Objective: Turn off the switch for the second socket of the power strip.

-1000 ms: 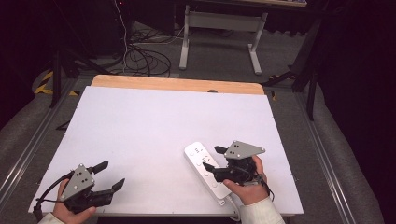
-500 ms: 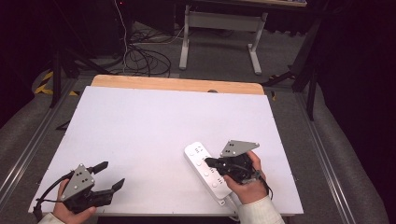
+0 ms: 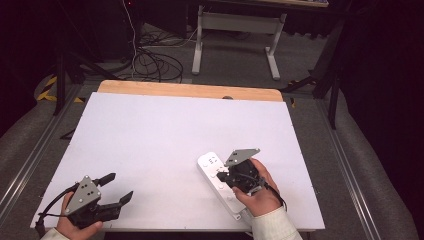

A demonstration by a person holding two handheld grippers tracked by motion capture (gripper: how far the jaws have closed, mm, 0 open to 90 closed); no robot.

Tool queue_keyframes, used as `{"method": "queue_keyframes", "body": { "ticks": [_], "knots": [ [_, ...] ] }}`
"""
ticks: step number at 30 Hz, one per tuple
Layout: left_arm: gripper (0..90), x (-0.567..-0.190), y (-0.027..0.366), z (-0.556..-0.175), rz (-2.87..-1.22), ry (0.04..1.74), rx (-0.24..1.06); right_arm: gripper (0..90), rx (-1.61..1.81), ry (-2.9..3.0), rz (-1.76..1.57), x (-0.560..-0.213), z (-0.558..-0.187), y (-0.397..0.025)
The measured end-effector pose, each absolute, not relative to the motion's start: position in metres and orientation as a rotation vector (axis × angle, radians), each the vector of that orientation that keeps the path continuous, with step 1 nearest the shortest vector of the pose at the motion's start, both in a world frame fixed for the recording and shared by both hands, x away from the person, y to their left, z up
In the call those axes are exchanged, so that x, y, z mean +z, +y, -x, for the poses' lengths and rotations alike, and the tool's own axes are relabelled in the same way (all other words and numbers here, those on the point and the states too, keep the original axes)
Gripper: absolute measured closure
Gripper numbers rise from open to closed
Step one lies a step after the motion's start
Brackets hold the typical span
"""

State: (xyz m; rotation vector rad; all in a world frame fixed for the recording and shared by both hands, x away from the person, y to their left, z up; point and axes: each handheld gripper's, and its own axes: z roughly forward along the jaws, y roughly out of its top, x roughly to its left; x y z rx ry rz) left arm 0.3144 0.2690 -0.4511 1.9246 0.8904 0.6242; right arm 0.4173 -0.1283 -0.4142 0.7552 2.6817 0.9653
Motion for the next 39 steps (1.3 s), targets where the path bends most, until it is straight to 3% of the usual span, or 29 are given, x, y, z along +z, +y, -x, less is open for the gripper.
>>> {"method": "queue_keyframes", "body": {
  "ticks": [39],
  "knots": [
    [24.4, -0.451, 0.269, -0.314, -1.933, 0.881, 0.63, 90.0, 0.741, 2.782, -0.827, -0.435, -0.423, -0.116]
  ]
}}
